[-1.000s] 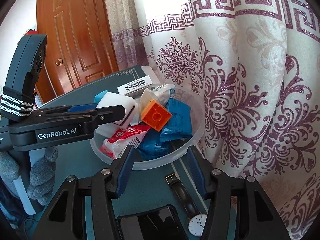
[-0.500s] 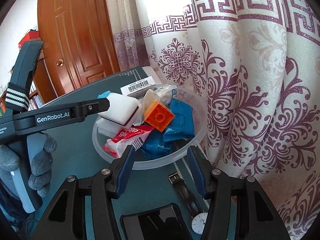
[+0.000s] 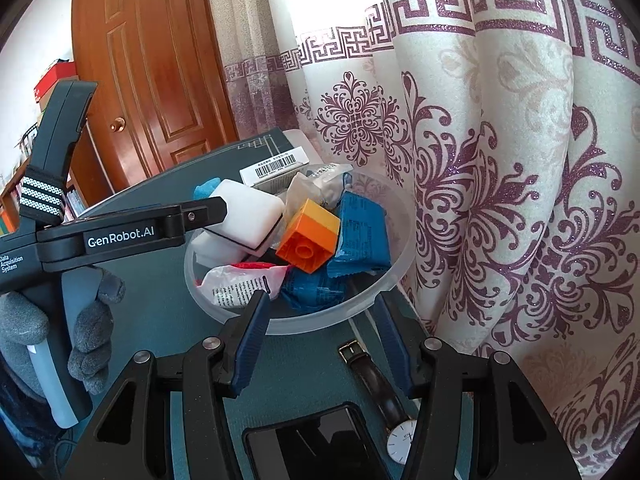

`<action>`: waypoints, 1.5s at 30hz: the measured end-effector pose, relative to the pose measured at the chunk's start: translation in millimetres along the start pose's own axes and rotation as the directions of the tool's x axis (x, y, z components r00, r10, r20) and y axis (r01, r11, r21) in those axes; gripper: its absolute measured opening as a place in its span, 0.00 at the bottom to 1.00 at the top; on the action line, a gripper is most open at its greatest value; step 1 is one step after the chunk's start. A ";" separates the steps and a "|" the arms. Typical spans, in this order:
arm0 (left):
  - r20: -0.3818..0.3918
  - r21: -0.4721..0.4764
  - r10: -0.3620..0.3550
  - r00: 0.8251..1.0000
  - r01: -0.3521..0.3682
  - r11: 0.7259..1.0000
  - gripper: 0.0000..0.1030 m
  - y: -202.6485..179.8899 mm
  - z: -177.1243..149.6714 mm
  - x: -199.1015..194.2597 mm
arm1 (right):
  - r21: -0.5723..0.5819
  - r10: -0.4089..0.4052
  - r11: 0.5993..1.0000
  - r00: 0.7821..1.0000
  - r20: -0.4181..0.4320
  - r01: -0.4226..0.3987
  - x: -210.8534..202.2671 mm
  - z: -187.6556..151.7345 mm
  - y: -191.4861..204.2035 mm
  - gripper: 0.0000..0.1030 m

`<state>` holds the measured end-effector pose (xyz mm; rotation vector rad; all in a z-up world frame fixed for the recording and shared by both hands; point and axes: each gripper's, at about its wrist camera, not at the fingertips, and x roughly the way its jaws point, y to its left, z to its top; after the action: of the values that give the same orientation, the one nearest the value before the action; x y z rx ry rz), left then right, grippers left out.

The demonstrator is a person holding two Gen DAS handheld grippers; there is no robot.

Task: Organize objects

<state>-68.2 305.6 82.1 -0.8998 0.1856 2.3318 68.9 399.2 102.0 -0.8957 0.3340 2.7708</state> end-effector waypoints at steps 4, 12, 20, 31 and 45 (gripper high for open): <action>0.039 -0.014 0.037 0.999 -0.037 0.999 0.99 4.9 -5.5 -19.4 | 0.008 0.002 1.000 1.000 -0.002 -0.002 -2.2 -0.8 1.0 0.63; 0.089 0.006 0.193 0.977 -0.194 0.981 0.99 10.0 -25.2 -49.0 | 0.000 -0.004 1.000 1.000 -0.009 0.004 -8.1 -5.1 8.3 0.77; 0.117 -0.003 0.182 0.976 -0.182 0.983 1.00 12.7 -39.7 -70.8 | -0.034 -0.035 0.999 0.999 -0.040 0.034 -10.0 -8.2 21.6 0.94; 0.122 -0.024 0.145 0.982 -0.144 0.989 1.00 18.7 -44.8 -80.4 | -0.079 -0.109 0.991 0.994 -0.022 0.107 -19.2 -2.3 32.3 0.96; 0.078 -0.017 0.136 0.988 -0.135 0.991 1.00 13.3 -50.2 -73.9 | -0.125 -0.124 0.985 0.991 -0.058 0.116 -10.0 -7.0 38.1 0.96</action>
<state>-5.8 240.9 90.7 -0.8215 0.2058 2.4921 70.5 359.6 108.1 -1.0021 0.1173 2.6786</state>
